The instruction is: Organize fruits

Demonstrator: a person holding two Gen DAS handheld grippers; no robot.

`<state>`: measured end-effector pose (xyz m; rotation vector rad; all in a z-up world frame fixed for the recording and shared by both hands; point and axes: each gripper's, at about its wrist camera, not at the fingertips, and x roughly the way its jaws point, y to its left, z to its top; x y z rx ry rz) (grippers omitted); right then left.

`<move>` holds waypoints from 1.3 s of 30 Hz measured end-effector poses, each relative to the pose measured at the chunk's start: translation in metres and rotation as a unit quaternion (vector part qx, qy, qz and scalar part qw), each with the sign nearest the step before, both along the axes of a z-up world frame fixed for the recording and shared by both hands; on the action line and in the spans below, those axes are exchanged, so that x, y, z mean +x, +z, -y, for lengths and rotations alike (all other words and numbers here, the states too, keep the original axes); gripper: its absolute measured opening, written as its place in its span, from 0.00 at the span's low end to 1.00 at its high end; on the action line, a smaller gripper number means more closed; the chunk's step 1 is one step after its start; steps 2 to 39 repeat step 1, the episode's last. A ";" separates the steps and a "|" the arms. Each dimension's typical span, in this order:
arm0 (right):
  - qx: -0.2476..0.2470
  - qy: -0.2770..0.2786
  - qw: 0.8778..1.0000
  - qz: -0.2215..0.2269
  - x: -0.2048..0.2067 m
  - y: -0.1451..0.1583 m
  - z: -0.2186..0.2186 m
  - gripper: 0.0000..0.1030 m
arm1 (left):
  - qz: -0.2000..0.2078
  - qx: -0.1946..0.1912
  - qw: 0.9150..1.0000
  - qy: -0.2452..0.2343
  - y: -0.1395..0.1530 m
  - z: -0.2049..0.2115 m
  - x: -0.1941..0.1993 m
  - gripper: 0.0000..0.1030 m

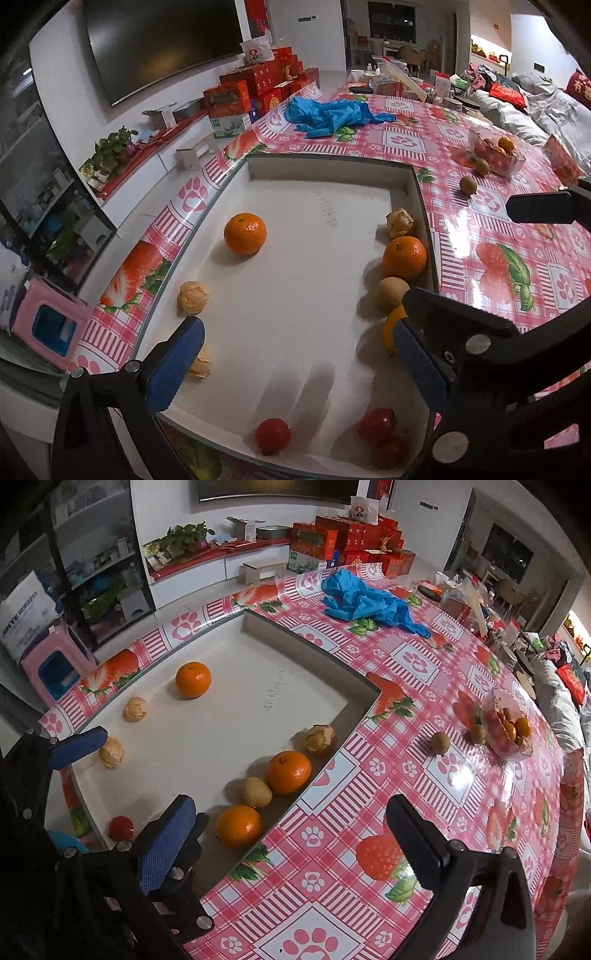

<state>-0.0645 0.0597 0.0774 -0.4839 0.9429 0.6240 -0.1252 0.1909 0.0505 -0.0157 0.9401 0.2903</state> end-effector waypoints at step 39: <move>0.000 0.000 1.000 0.001 0.000 0.001 0.001 1.00 | -0.001 0.000 1.000 -0.002 0.000 0.001 0.000 1.00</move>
